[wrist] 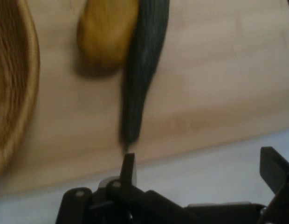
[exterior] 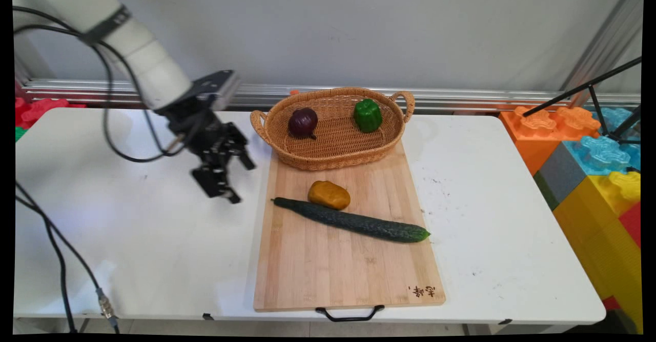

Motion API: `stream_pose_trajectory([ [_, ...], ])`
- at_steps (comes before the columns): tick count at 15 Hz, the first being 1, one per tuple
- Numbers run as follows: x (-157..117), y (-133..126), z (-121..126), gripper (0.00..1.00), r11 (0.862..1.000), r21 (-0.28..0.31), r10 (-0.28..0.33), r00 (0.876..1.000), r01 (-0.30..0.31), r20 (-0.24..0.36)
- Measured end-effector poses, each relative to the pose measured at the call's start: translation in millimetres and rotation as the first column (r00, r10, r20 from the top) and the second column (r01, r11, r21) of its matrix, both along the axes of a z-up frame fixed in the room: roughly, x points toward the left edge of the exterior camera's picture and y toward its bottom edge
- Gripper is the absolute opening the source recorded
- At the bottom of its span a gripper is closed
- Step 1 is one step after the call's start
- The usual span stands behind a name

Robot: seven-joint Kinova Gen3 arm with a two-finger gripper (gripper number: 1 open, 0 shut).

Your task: Pick up the cucumber from the cutting board

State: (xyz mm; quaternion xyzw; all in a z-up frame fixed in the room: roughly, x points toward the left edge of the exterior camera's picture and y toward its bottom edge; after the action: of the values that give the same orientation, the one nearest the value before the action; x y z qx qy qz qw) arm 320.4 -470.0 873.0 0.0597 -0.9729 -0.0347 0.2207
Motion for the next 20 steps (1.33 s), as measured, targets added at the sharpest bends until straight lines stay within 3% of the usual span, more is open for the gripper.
stream_pose_trajectory([
  [5,-80,-9,-15,1.0,1.0,-0.013,-0.012,0.995,0.011,-0.101],
  [9,-128,-15,-38,1.0,1.0,0.005,-0.025,0.992,0.025,-0.127],
  [20,-225,-39,-105,1.0,0.997,-0.008,-0.073,0.991,0.072,-0.11],
])
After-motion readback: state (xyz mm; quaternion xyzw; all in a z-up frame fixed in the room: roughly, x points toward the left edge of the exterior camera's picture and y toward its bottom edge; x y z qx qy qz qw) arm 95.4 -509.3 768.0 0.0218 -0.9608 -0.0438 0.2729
